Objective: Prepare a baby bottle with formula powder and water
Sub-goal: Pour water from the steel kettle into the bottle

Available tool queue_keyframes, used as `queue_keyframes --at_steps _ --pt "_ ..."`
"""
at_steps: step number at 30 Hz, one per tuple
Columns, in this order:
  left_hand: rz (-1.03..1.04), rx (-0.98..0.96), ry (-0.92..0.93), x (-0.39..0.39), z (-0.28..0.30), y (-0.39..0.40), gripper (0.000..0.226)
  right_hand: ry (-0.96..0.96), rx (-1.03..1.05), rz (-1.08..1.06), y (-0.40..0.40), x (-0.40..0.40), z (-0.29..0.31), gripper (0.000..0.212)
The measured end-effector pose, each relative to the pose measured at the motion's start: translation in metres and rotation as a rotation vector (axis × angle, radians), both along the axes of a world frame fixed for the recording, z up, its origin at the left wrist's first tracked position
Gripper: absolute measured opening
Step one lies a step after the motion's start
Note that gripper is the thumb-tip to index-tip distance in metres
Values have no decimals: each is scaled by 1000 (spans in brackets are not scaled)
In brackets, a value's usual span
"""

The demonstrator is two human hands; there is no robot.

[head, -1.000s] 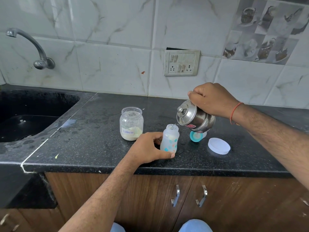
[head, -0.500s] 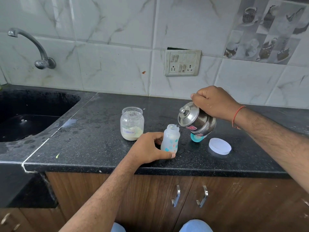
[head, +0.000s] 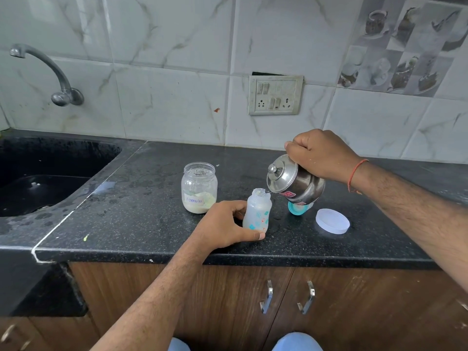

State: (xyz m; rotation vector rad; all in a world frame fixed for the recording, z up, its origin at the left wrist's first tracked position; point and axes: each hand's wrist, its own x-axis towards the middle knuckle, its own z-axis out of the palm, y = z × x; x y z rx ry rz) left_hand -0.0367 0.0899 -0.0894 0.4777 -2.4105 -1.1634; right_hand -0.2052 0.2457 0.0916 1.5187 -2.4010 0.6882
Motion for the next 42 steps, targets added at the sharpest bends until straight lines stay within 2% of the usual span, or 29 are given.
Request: queue_keyframes --at_steps 4,8,16,22,25,30,38,42 --pt "3 -2 -5 0 0 0 57 -81 -33 -12 2 -5 -3 52" --pt "4 -1 -2 0 0 0 57 -307 -128 -20 5 -16 -18 49" --pt "11 8 -2 2 1 2 50 -809 -412 -119 12 -29 -63 23" --pt "53 6 -4 1 0 0 52 -1053 -691 -202 4 -14 -93 25" --pt "66 1 -10 1 0 1 56 -1099 -722 -232 -8 -9 -103 28" --pt "67 -11 -11 2 0 1 59 -1122 -650 -234 -36 0 -120 38" --pt "50 1 3 1 0 1 59 -1154 -597 -201 -58 1 -134 38" --pt "46 2 10 2 1 0 55 -1107 -505 -189 -55 -4 -132 44"
